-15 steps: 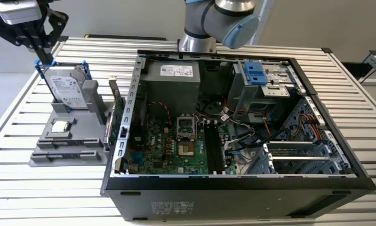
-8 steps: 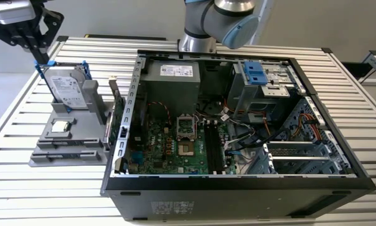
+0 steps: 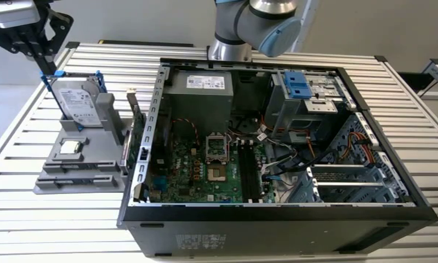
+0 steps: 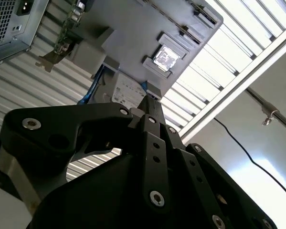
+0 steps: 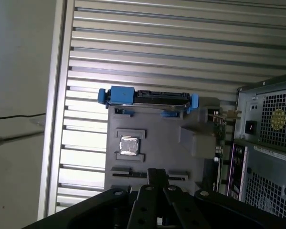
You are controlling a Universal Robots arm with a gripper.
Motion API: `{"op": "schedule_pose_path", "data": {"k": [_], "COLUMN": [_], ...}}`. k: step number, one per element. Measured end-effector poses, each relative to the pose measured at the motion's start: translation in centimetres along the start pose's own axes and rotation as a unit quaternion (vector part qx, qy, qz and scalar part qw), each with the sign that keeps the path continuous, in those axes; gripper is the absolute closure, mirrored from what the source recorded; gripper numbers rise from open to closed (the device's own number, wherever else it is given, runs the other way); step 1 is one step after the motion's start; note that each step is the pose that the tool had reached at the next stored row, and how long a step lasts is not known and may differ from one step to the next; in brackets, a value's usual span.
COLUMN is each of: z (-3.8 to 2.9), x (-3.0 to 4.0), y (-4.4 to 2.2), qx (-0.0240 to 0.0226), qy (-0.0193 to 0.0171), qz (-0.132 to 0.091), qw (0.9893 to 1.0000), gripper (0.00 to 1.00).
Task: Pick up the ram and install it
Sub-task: 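Reach for the ram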
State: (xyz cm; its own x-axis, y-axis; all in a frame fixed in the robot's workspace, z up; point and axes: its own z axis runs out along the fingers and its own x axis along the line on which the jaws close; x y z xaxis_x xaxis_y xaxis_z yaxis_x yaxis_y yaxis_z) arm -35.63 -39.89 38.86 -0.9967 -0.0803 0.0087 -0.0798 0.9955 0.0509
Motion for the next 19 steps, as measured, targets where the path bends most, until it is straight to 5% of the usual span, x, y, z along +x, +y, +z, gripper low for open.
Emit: {"op": "schedule_pose_path", "data": {"k": [19], "z": [-0.08], "x": [-0.07], "y": [-1.75], "qx": [-0.0001], "qy": [-0.0006], "qz": [0.013], "qw": [0.9999], "gripper": [1.0]}}
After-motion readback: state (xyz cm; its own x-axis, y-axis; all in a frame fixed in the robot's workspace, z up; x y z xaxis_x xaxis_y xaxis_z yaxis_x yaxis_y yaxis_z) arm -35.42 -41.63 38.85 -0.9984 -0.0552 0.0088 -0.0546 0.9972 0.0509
